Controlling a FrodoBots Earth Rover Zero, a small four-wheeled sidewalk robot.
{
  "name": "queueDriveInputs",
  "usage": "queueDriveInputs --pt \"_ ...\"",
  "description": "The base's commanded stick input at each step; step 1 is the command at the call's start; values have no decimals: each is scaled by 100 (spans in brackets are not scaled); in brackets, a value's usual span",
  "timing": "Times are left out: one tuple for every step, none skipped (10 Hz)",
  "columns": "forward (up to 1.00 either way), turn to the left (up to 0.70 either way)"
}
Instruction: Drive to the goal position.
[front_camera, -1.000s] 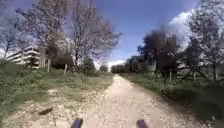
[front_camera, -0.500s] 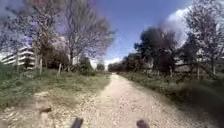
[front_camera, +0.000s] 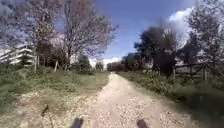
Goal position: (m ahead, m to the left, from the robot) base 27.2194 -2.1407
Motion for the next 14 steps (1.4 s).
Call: queueDriveInputs --pt "65 -5" --pt "65 0" --pt "65 0" --pt "65 0" --pt "65 0" --pt "65 0" --pt "65 0" --pt "65 0" --pt "65 0" --pt "65 0" --pt "65 0" --pt "65 0" --pt "65 0" --pt "65 0"
